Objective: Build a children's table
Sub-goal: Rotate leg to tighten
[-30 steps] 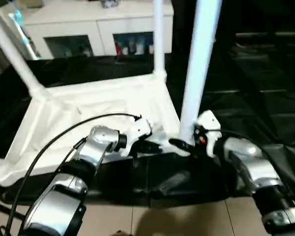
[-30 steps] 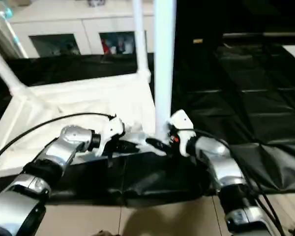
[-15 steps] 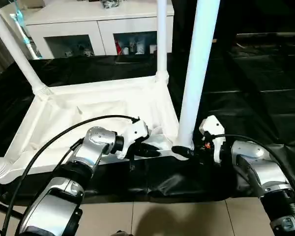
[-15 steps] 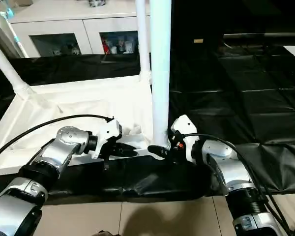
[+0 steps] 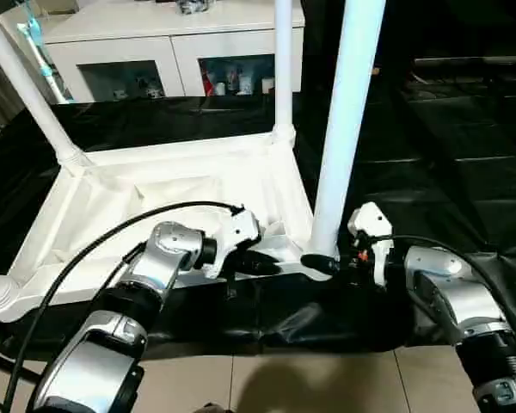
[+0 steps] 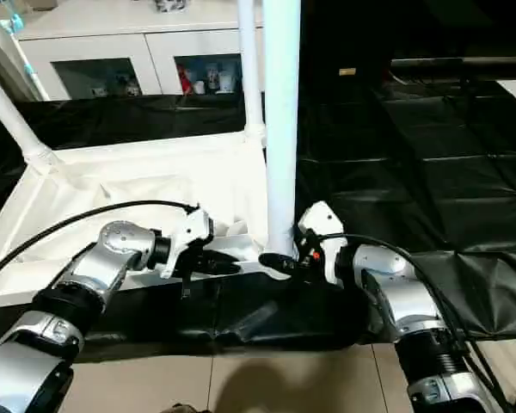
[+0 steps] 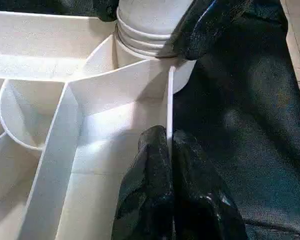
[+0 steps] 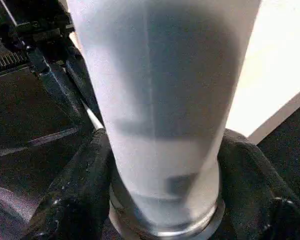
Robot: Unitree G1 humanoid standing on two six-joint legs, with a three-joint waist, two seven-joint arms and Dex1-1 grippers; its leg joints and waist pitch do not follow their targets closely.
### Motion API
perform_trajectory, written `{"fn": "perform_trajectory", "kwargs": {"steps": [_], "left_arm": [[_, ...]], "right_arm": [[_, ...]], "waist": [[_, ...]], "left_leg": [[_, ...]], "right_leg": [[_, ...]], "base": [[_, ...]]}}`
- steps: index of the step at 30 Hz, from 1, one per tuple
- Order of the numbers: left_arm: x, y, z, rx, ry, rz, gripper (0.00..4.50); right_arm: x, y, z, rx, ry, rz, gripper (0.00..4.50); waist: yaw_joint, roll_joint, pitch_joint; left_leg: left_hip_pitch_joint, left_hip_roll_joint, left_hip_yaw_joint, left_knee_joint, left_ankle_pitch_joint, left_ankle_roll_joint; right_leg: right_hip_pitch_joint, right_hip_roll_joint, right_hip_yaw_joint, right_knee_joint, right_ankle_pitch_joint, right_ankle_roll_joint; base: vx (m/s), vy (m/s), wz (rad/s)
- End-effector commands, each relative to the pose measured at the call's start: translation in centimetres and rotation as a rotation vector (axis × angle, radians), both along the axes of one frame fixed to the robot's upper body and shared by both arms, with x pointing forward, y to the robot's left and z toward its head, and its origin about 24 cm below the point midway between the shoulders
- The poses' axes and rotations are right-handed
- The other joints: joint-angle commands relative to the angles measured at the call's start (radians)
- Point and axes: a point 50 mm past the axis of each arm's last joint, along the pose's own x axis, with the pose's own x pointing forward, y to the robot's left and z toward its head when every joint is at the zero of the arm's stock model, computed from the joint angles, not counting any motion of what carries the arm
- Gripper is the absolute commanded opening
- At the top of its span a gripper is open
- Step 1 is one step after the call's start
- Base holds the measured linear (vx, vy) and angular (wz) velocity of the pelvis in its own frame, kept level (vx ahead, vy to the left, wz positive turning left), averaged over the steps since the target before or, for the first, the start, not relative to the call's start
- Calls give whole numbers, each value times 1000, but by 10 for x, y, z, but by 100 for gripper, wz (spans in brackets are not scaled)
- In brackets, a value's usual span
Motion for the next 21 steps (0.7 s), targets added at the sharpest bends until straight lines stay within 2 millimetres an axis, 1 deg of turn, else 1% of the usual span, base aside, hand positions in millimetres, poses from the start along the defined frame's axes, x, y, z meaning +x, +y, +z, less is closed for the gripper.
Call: {"fn": "perform_trajectory", "kwargs": {"steps": [1,3,4,5,6,8,9,10,11,12,13,14,15,16,17,18,19,20,21], "left_arm": [[-3,-3,0,-46,13,-5,0],[-2,-3,-1,-44,12,4,0],[0,-4,-1,-38,7,28,0],[1,-5,-2,-40,8,43,0],[3,-6,-2,-42,9,71,0],[9,-11,-2,-45,2,144,0],[11,-14,-3,-45,1,182,0],[12,-15,-3,-44,0,195,0],[15,-19,-3,-41,-4,231,0],[17,-23,-3,-37,-6,261,0],[19,-25,-3,-34,-10,278,0],[23,-32,-2,-23,-25,334,0],[25,-36,-1,-19,-35,366,0],[26,-39,-1,-16,-42,386,0],[27,-41,0,-15,-46,396,0],[28,-45,0,-5,-58,412,0],[29,-48,0,1,-69,424,0],[30,-50,0,1,-76,435,0],[30,-50,0,1,-76,435,0]], "right_arm": [[-1,1,2,-1,-14,-2,262],[-1,2,1,-1,-17,-7,261],[2,3,1,-4,-24,-39,261],[3,4,0,-4,-25,-55,261],[5,5,-1,-5,-28,-87,261],[13,10,-8,-21,-17,-188,260],[17,14,-12,-31,-11,-249,260],[19,16,-14,-32,-6,-276,260],[22,22,-19,-37,10,-343,259],[25,26,-22,-40,21,-386,259],[26,28,-23,-40,27,-412,259],[30,35,-27,-43,47,-490,259],[33,39,-29,-45,59,-545,259],[34,41,-30,-48,67,-580,259],[35,42,-30,-51,71,-600,259],[38,46,-30,-58,66,-635,259],[41,50,-29,-64,58,-659,259],[42,53,-28,-67,51,-673,259],[42,53,-28,-67,51,-673,259]], "waist": [[-3,-25,-71],[-3,-25,-70],[-3,-25,-70],[-4,-26,-70],[-6,-29,-70],[-13,-29,-69],[-17,-30,-67],[-23,-32,-66],[-28,-30,-64],[-37,-28,-62],[-38,-29,-63],[-42,-28,-62],[-47,-26,-61],[-50,-29,-63],[-50,-29,-63],[-54,-25,-62],[-57,-27,-63],[-57,-27,-63],[-56,-27,-63]], "left_leg": [[19,43,-21,-65,-213,82],[19,43,-20,-65,-214,82],[19,43,-20,-65,-217,81],[18,42,-21,-65,-215,78],[18,42,-20,-65,-214,77],[17,37,-22,-67,-221,61],[18,36,-23,-68,-231,56],[21,36,-23,-69,-242,50],[19,34,-23,-69,-248,48],[20,32,-24,-71,-269,38],[22,33,-27,-72,-278,32],[25,33,-25,-72,-286,31],[26,33,-27,-74,-299,25],[25,30,-27,-74,-294,22],[25,30,-27,-74,-294,22],[24,31,-28,-75,-296,25],[24,29,-27,-73,-301,26],[25,28,-27,-73,-302,27],[23,29,-28,-74,-295,34]], "right_leg": [[44,-54,32,-62,-268,-224],[43,-54,32,-63,-271,-224],[43,-54,32,-64,-276,-223],[43,-55,32,-63,-279,-221],[43,-54,32,-63,-280,-220],[43,-54,30,-65,-311,-212],[43,-54,30,-69,-332,-204],[41,-54,30,-73,-347,-203],[39,-54,31,-73,-358,-203],[38,-53,29,-77,-389,-195],[40,-54,28,-78,-403,-191],[37,-53,30,-82,-410,-184],[35,-53,31,-83,-419,-185],[38,-53,30,-83,-413,-181],[38,-53,30,-83,-413,-181],[38,-53,31,-84,-401,-182],[37,-52,30,-85,-401,-180],[37,-53,30,-86,-404,-179],[40,-55,31,-86,-398,-179]], "base": [[0,0,0],[0,0,0],[0,0,0],[0,0,0],[0,0,0],[0,0,0],[0,0,0],[0,0,0],[0,0,0],[0,0,0],[0,0,0],[0,0,0],[0,0,0],[0,0,0],[0,0,0],[0,0,0],[0,0,0],[0,0,0],[0,0,0]]}}
